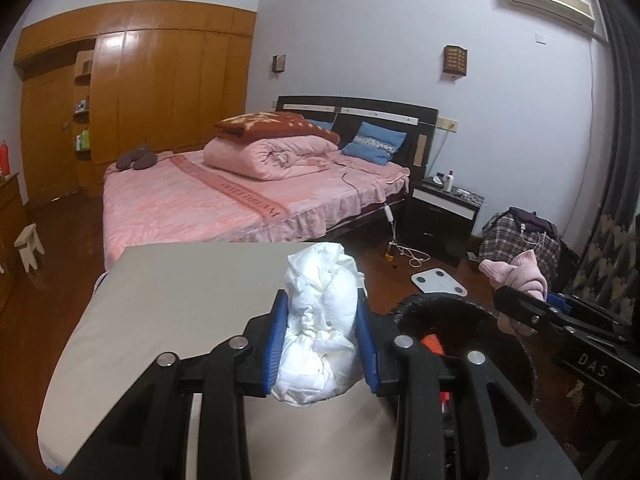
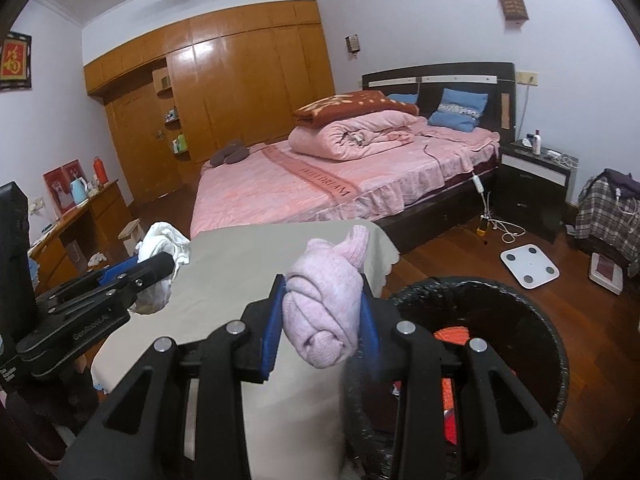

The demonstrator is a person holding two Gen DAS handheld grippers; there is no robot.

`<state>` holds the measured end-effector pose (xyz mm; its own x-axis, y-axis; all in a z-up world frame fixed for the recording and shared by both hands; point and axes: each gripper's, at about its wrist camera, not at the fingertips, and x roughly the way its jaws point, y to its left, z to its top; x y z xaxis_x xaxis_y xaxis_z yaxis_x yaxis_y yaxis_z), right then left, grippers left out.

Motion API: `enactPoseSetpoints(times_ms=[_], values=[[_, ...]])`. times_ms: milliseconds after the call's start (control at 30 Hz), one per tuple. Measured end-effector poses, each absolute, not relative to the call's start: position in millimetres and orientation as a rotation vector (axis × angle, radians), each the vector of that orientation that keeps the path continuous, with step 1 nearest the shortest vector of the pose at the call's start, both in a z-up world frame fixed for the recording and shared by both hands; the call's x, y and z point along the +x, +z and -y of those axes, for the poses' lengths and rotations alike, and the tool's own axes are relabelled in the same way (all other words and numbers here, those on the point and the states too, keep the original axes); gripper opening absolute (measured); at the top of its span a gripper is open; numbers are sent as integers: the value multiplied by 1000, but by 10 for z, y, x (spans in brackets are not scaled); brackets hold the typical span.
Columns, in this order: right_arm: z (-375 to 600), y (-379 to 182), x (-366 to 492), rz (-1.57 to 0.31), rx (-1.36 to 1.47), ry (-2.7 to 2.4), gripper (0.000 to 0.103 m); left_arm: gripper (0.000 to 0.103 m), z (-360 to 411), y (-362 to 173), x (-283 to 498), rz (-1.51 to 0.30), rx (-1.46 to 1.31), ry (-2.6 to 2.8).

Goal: Collect trash
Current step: 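Carry the tissue and pink cloth over the bin with both tools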

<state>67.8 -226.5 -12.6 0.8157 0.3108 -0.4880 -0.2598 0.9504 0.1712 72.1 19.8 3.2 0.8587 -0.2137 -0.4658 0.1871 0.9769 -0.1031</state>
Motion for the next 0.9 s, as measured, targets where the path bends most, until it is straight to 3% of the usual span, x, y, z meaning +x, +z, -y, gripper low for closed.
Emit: enactPoseSetpoints(times_ms=[900], values=[[3021,-223,702,-558,118,156,33,33,579,65,891,-496,13,-337]])
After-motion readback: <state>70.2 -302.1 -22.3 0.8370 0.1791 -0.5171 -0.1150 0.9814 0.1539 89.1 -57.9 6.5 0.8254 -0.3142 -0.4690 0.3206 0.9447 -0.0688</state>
